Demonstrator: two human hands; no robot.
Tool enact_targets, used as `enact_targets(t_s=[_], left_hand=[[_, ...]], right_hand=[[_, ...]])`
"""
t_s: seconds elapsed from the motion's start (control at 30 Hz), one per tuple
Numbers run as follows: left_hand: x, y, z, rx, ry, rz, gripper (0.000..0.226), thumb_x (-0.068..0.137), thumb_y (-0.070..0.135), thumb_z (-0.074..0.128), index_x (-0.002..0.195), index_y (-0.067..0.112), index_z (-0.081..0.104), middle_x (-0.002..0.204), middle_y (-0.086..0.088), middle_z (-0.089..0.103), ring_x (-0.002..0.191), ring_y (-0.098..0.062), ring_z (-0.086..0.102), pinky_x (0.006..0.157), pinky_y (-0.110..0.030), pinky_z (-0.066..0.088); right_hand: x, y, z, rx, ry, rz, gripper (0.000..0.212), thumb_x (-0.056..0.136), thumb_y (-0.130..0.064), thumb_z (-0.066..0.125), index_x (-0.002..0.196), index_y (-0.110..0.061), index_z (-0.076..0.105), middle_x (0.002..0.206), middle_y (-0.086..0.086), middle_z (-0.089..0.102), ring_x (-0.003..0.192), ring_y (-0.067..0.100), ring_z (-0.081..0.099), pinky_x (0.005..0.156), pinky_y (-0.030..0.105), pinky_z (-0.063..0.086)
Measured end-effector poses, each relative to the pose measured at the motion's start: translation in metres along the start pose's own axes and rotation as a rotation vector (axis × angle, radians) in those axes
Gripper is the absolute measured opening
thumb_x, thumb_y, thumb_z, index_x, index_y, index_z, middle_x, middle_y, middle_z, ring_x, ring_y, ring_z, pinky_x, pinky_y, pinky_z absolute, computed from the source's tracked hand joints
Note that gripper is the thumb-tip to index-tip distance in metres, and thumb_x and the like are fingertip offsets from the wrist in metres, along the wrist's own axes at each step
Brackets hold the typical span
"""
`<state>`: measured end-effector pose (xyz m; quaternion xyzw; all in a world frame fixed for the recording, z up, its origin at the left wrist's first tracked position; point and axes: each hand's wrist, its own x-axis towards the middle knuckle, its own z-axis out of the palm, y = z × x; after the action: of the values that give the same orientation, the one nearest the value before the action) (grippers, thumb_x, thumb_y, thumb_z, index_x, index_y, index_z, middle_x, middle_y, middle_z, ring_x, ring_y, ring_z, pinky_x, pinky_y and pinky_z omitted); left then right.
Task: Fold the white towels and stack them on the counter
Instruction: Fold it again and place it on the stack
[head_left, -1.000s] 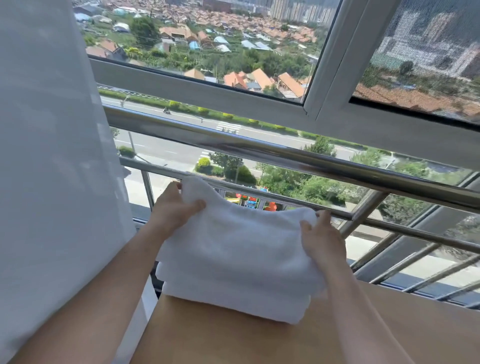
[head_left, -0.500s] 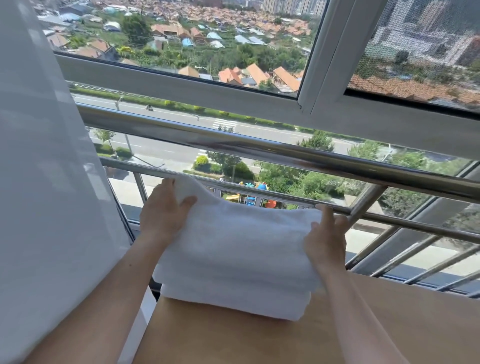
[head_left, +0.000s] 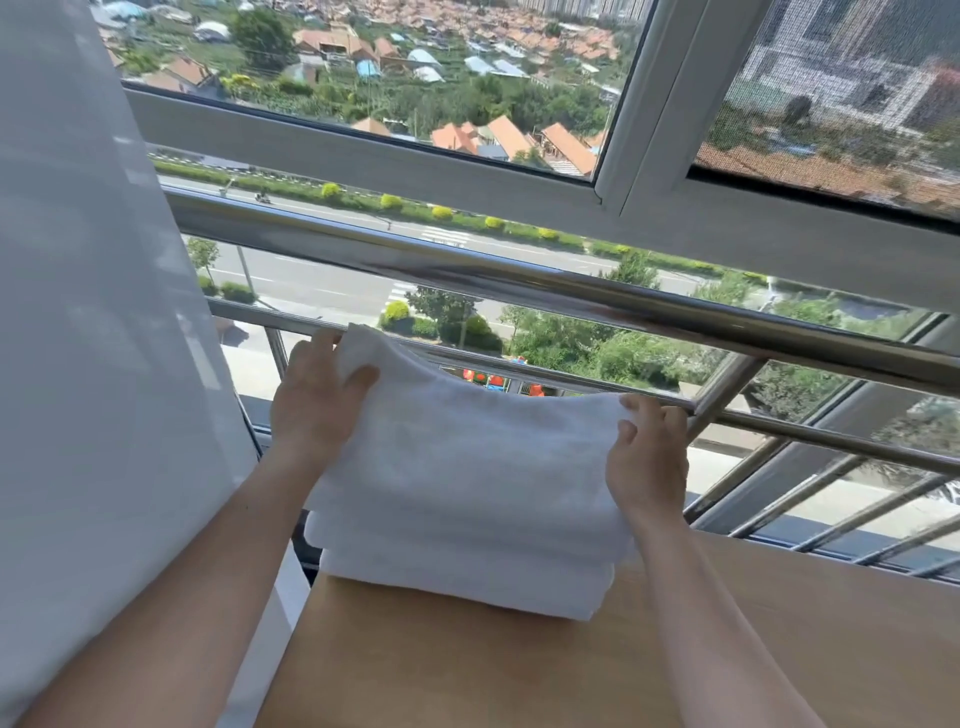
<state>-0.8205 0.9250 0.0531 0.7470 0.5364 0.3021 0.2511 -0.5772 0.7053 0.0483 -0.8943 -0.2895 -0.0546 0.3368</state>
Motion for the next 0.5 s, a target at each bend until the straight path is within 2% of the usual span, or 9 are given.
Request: enact_targets(t_s=[0.13,0.2,0.27,0.33,0.37,0.43,0.5], left_hand=[[-0.004,-0.018,0.010,0.127,-0.212,-0.166,0.062,0.094,0.047,0.059,0.139,0.009,0.041,0.134,-0.019,0.048,0.122,-0.040,0.051,0.096,-0.046,0.042],[-0.006,-0.021,0.012,0.180,-0.183,-0.149,0.067,0.096,0.050,0.054,0.146,0.011,0.035,0.141,-0.020,0.044,0.129,-0.040,0.046,0.103,-0.046,0.037],[-0.010,-0.015,0.014,0.310,-0.088,-0.026,0.068,0.098,0.050,0.051,0.152,0.014,0.029,0.149,-0.017,0.039,0.136,-0.037,0.038,0.109,-0.047,0.029],[-0.021,0.001,0.022,0.364,-0.023,0.166,0.063,0.098,0.049,0.048,0.150,0.015,0.034,0.150,-0.014,0.041,0.138,-0.034,0.036,0.109,-0.048,0.027],[-0.028,0.013,0.029,0.354,-0.062,0.265,0.059,0.099,0.049,0.045,0.148,0.018,0.038,0.150,-0.010,0.043,0.139,-0.031,0.038,0.110,-0.046,0.027],[-0.046,0.033,0.047,0.345,-0.254,0.447,0.053,0.101,0.051,0.037,0.147,0.027,0.040,0.154,-0.002,0.042,0.143,-0.023,0.036,0.113,-0.042,0.024],[-0.060,0.042,0.064,0.392,-0.441,0.539,0.052,0.103,0.054,0.027,0.151,0.035,0.034,0.162,0.007,0.030,0.150,-0.014,0.024,0.118,-0.039,0.017]], right_hand=[[-0.010,0.010,0.003,0.050,-0.103,0.125,0.032,0.098,-0.014,0.048,0.130,-0.015,0.054,0.134,0.012,0.043,0.118,0.033,0.051,0.094,0.038,0.040],[-0.012,0.013,0.002,0.010,-0.069,0.142,0.034,0.095,-0.015,0.052,0.129,-0.013,0.054,0.134,0.013,0.045,0.121,0.034,0.050,0.097,0.041,0.040],[-0.014,0.008,0.000,-0.199,-0.010,0.040,0.037,0.091,-0.016,0.056,0.128,-0.013,0.055,0.135,0.014,0.048,0.124,0.036,0.047,0.098,0.047,0.037],[-0.015,-0.007,0.005,-0.279,-0.007,-0.133,0.039,0.092,-0.020,0.056,0.131,-0.016,0.054,0.137,0.010,0.049,0.127,0.033,0.046,0.102,0.049,0.033],[-0.017,-0.019,0.009,-0.254,-0.071,-0.216,0.040,0.094,-0.023,0.052,0.134,-0.018,0.051,0.140,0.006,0.048,0.130,0.030,0.044,0.105,0.049,0.030],[-0.025,-0.041,0.023,-0.220,-0.275,-0.331,0.042,0.100,-0.030,0.042,0.142,-0.027,0.043,0.150,-0.001,0.040,0.140,0.022,0.034,0.112,0.049,0.024],[-0.034,-0.050,0.039,-0.285,-0.462,-0.379,0.045,0.102,-0.037,0.028,0.147,-0.035,0.035,0.159,-0.006,0.028,0.146,0.019,0.023,0.117,0.049,0.017]])
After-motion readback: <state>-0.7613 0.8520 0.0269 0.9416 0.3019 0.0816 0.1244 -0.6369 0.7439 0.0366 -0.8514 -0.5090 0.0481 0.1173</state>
